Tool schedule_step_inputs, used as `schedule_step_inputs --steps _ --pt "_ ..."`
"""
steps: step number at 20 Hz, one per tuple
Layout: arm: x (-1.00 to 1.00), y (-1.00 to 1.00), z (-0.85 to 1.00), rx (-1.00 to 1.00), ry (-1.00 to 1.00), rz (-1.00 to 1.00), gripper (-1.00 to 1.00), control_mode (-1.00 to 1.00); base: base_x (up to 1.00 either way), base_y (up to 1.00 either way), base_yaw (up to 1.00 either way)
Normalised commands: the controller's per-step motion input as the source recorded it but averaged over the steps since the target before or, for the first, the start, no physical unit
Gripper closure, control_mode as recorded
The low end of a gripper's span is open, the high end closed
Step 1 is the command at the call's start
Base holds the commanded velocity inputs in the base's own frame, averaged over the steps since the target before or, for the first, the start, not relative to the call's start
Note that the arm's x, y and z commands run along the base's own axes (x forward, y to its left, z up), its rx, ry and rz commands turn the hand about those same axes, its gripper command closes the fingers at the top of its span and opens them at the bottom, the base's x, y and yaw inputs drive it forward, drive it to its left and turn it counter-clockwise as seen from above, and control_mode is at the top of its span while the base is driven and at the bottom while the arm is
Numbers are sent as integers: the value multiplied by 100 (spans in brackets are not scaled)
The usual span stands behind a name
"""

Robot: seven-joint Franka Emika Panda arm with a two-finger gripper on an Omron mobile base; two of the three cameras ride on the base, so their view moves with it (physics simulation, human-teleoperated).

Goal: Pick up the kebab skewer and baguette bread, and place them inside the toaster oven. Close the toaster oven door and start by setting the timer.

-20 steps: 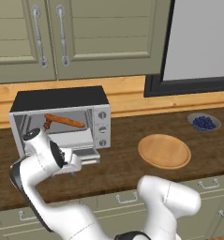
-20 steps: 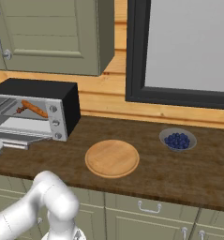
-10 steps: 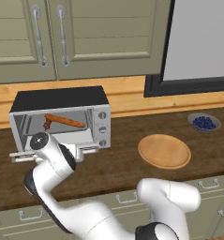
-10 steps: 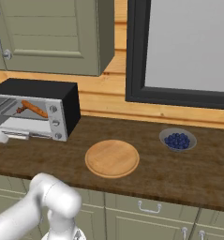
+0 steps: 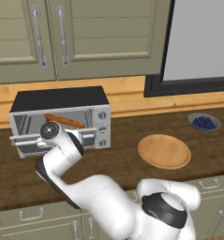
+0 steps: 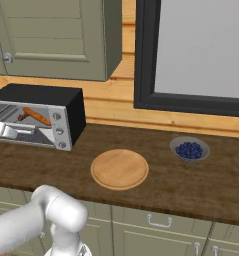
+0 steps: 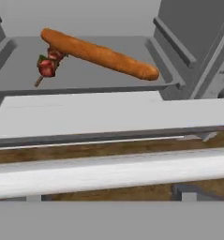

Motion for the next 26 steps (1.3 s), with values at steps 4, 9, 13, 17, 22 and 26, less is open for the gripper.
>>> schedule_step_inputs --steps 4,9,13,17,22,26 --pt "53 -16 12 0 0 0 -100 -100 0 0 0" --pt "31 -12 2 0 -4 0 -100 -100 0 0 0" --pt "54 -12 0 0 -2 0 -100 -100 0 0 0" --pt "45 -11 0 0 0 0 -100 -100 0 0 0" --pt "47 -17 0 0 0 0 -100 -100 0 0 0" --pt "35 -24 0 0 0 0 -100 -100 0 0 0"
